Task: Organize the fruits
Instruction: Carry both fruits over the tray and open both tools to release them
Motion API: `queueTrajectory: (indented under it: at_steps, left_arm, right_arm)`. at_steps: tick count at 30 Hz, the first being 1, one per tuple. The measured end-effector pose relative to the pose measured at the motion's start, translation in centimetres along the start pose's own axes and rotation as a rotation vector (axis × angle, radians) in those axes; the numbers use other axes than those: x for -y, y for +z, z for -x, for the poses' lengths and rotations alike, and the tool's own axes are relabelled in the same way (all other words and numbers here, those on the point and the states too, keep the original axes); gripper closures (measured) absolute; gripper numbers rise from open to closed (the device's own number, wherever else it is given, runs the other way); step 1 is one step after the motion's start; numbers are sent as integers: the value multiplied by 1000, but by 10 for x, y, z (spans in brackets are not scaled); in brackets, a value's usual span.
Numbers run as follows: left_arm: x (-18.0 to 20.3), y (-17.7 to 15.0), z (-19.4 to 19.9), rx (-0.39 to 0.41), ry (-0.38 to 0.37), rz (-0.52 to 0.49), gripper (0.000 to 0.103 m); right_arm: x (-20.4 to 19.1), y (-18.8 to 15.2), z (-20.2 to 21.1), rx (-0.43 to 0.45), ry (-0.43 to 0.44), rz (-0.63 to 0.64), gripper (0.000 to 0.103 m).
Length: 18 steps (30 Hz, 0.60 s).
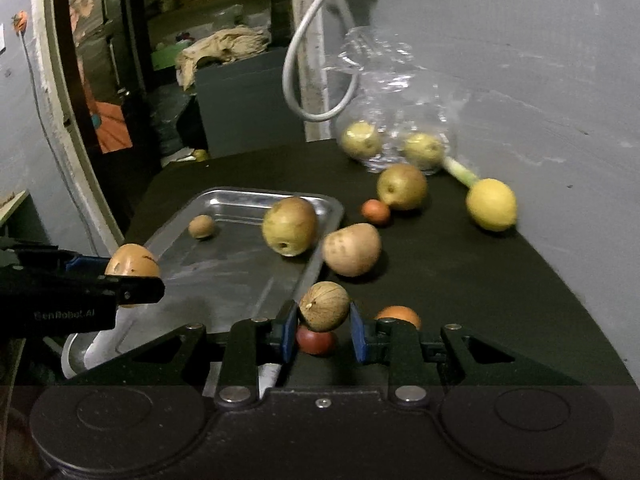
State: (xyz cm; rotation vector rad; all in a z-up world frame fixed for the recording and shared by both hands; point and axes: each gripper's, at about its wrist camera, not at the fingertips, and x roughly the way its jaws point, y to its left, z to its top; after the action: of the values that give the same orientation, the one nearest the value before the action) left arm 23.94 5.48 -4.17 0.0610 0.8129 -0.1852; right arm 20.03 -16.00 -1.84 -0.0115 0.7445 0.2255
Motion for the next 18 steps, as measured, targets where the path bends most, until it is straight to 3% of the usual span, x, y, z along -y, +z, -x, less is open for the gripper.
queueTrajectory:
  at_steps: [18]
  left_arm:
    - [-26,12,-38,-24,30,52,57]
  right_arm:
    - [-39,22,-61,-35,38,158,73]
